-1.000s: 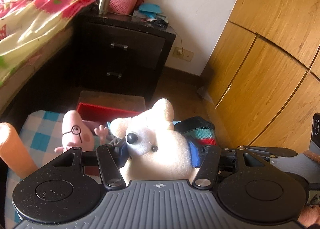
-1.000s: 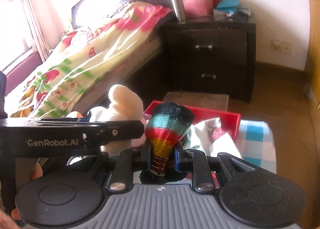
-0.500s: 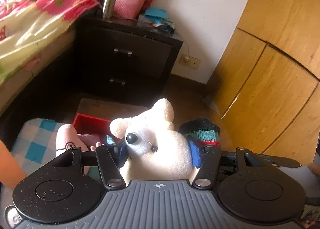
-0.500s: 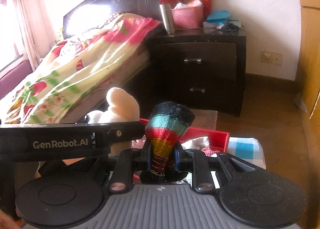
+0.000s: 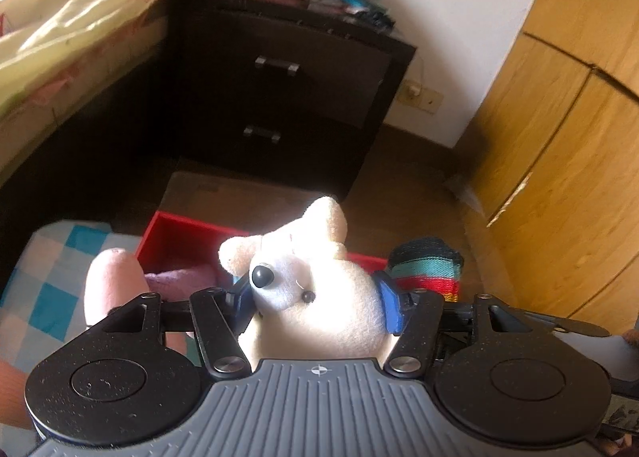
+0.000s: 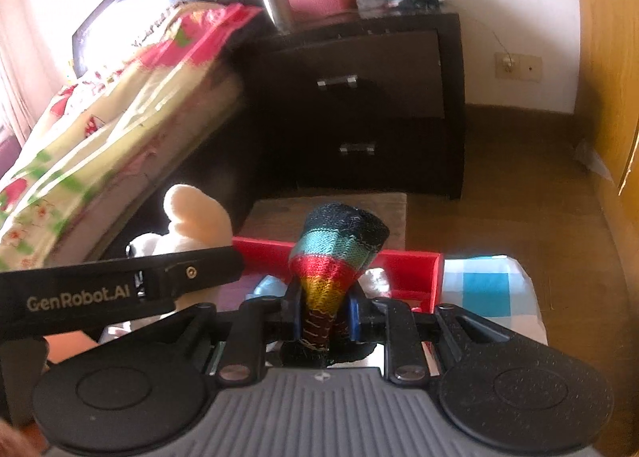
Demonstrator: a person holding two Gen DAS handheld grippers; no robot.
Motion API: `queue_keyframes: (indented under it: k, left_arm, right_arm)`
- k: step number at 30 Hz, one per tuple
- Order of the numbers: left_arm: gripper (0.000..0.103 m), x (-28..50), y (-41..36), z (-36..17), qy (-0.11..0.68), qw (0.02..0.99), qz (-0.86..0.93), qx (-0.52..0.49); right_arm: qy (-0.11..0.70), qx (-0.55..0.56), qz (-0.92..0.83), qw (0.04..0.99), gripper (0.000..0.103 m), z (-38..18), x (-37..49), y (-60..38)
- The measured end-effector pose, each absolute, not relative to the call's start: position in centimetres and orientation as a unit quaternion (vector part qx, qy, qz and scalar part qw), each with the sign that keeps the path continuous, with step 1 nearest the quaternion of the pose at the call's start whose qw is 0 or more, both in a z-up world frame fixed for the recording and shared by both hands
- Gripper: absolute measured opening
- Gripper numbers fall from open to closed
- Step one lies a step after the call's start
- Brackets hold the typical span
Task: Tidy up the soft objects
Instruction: 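Lift the teddy bear with the left tool while the right tool carries the striped hat to the box, then open the left tool over the box while the right tool releases the striped hat inside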
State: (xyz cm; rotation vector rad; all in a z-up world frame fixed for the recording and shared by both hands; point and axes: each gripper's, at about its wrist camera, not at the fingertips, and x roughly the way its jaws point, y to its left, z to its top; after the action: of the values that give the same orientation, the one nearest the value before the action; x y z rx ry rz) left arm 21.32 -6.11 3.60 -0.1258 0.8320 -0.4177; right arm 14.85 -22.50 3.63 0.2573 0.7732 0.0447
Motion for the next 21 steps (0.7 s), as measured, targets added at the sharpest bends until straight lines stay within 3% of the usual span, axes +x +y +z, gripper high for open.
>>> queue_keyframes:
  k: [4,6,7,13,15,21]
  left_arm:
    - [0.064,22.3,-6.3,1.8,0.417,0.887,-0.192,-0.056]
    - [0.067,22.5,-6.3,1.4,0.418,0.887,-0.187,-0.057]
    - [0.069,22.6,-6.1,1.3,0.42,0.886,-0.186,-0.058]
    - [0.073,21.6,-5.7,2.3,0.414,0.89,-0.184,-0.049]
    - [0.074,20.8,-5.2,3.2,0.411,0.892,-0.182,-0.041]
    - [0.076,16.5,-2.6,4.6,0.423,0.891,-0.164,0.006]
  right_arm:
    - [0.39,0.131,0.02,0.911,0.009,1.7,16.0,-22.7]
    - [0.398,0.131,0.022,0.908,0.022,1.0,16.3,-22.7]
    - [0.399,0.129,0.022,0.907,0.024,0.8,16.3,-22.6]
    - [0.395,0.127,0.016,0.91,0.028,1.6,15.7,-23.0]
    - [0.393,0.118,0.015,0.912,0.035,2.2,15.2,-23.1]
    - [0.397,0.113,0.026,0.91,0.035,3.8,13.4,-21.9]
